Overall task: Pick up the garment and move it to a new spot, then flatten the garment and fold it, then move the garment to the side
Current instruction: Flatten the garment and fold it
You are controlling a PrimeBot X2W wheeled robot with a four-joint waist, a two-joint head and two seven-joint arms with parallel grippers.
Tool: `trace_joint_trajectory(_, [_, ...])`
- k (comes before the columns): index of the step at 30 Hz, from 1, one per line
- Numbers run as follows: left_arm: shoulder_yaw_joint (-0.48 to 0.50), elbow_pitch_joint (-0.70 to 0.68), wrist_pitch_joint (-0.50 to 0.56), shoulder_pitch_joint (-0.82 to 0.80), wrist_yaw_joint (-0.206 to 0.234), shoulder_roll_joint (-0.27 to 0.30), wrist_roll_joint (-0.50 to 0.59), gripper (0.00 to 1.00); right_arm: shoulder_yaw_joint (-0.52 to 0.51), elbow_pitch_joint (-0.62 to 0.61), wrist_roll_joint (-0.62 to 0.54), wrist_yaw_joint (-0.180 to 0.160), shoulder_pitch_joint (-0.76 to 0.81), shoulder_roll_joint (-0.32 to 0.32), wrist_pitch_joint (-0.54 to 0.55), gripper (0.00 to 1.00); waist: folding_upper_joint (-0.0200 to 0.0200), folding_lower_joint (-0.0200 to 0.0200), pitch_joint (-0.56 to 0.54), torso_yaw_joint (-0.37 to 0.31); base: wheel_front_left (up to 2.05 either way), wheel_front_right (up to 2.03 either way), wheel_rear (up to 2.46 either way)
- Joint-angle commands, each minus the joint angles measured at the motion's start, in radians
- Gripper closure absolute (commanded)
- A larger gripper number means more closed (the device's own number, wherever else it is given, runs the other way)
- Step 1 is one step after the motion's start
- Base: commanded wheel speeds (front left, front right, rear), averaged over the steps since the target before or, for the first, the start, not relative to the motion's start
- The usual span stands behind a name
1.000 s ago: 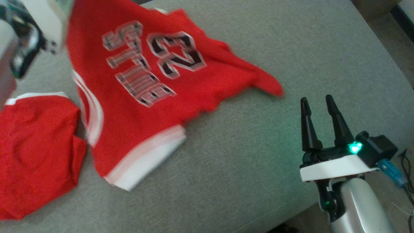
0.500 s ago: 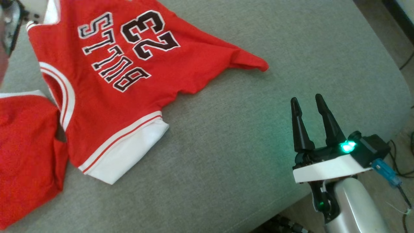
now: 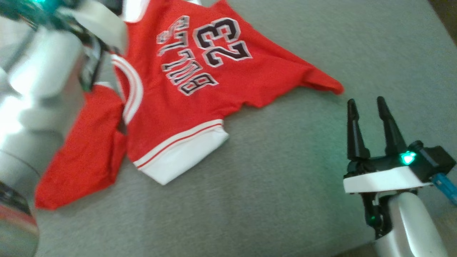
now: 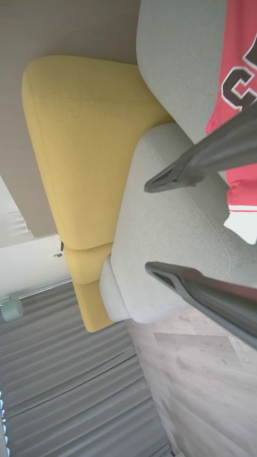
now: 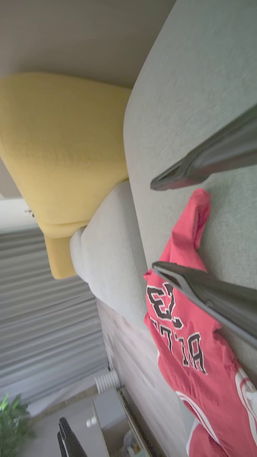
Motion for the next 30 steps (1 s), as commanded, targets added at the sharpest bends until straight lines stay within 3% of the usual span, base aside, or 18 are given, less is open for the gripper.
trace_joint_trajectory(1, [0.058, -0.056, -0.009, -0.01, 0.017, 0.022, 0.005, 0.0, 0.005, -0.039, -0.012, -0.001, -0.019, -0.007, -0.011, 0.0, 0.0, 0.0, -0.05, 0.078, 0.0, 0.0, 0.0])
trace_joint_trajectory(8, [0.244, -0.374, -0.009, 0.334, 0.145, 0.022, 0.053, 0.0, -0.06, -0.039, -0.059, -0.001, 0.007, -0.007, -0.011, 0.0, 0.0, 0.0, -0.108, 0.199, 0.0, 0.0, 0.0])
trace_joint_trajectory(15, [0.403, -0.611, -0.009, 0.726, 0.245, -0.037, 0.143, 0.0, -0.092, -0.033, -0.074, -0.001, 0.059, -0.007, -0.011, 0.0, 0.0, 0.0, -0.154, 0.286, 0.0, 0.0, 0.0])
trace_joint_trajectory(21, [0.451, -0.665, -0.009, 0.919, 0.214, -0.095, 0.219, 0.0, -0.106, -0.026, -0.085, -0.001, 0.086, -0.007, -0.011, 0.0, 0.0, 0.0, -0.159, 0.329, 0.0, 0.0, 0.0])
trace_joint_trajectory(30, [0.445, -0.606, -0.002, 0.955, 0.132, -0.162, 0.235, 0.0, -0.095, -0.028, -0.093, -0.001, 0.07, -0.007, -0.011, 0.0, 0.0, 0.0, -0.142, 0.31, 0.0, 0.0, 0.0])
